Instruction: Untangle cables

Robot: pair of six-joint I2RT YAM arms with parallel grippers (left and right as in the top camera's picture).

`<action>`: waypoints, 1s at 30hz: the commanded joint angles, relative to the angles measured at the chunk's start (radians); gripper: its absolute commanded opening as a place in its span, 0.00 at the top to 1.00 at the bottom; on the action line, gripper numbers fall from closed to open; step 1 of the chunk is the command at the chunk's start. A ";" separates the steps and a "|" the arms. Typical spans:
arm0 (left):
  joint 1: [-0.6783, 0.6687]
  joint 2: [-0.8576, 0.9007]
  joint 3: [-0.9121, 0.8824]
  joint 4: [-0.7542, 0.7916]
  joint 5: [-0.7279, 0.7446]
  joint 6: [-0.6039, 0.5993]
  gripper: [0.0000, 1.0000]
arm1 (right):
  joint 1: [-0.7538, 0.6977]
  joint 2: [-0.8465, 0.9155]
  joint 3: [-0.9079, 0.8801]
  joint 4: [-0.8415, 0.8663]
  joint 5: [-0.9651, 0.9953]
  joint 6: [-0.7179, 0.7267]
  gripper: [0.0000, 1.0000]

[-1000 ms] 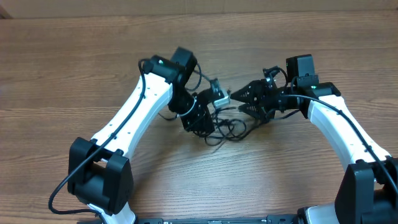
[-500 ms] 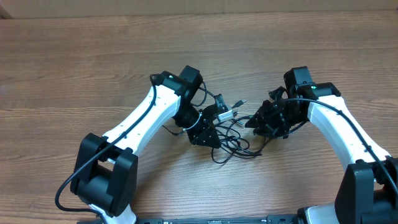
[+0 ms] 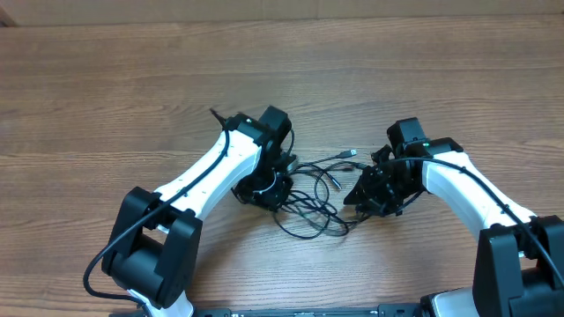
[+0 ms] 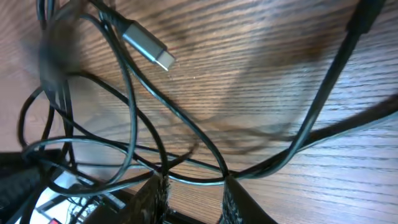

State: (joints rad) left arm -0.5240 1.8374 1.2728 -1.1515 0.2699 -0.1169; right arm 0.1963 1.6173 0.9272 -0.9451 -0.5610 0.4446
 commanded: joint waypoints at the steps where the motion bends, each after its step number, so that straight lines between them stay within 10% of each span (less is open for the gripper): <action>1: 0.000 -0.006 -0.059 -0.004 -0.085 -0.124 0.92 | 0.008 0.004 -0.007 0.010 0.006 -0.001 0.71; 19: 0.104 -0.006 -0.089 0.743 -0.145 -0.085 0.90 | 0.008 0.004 -0.007 0.077 0.003 0.000 0.72; 30: 0.105 -0.007 0.192 0.313 0.121 0.089 0.93 | 0.019 0.004 0.013 0.332 -0.244 0.047 0.72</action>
State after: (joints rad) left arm -0.4187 1.8404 1.3678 -0.7910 0.2352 -0.1230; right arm 0.2001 1.6173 0.9276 -0.6563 -0.7143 0.4393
